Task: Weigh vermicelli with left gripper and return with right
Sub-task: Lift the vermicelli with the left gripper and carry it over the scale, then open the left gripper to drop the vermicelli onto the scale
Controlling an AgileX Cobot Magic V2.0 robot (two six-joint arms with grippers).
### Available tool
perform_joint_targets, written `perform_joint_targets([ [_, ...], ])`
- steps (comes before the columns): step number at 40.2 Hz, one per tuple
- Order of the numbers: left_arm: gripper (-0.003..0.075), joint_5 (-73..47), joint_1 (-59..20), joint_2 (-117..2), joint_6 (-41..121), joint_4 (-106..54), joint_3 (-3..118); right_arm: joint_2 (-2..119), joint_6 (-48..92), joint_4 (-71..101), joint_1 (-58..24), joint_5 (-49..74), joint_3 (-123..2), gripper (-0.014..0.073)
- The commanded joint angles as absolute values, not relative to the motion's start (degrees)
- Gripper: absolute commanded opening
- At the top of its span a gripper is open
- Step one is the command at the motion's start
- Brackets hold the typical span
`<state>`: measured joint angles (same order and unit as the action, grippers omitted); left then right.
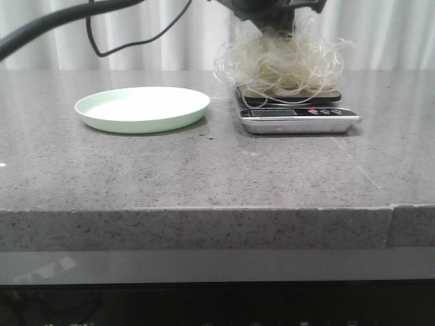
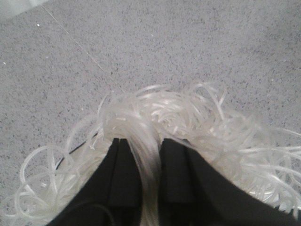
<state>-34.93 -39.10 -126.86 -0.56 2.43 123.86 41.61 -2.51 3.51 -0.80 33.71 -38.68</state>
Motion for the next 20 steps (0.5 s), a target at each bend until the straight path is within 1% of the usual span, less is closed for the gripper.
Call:
perform_joint_targets([
  [1,0.0246,-30.99,-39.52,-123.16,-0.71,1.49,126.16,41.9,-2.11,2.98,-0.61,30.35,-40.78,0.0571],
  [6,0.0419,-31.73,-39.57,-123.02,-0.71,1.38,126.75,41.9,-2.11,2.98,-0.61,30.35,-40.78,0.0571],
  [9,0.048,-34.22,-39.57,-122.8,-0.71,1.38,128.28,41.9,-2.11,2.98,-0.61,30.35,-40.78,0.0571],
  [11,0.0488,-36.04,-39.57,-122.37,-0.71,1.52,129.29,41.9,-2.11,2.98,-0.61,30.35,-40.78,0.0571],
  [20,0.0481,-47.3,-39.57,-116.4,-0.83,6.82,133.12,41.9,-2.11,2.98,-0.61,30.35,-40.78,0.0571],
])
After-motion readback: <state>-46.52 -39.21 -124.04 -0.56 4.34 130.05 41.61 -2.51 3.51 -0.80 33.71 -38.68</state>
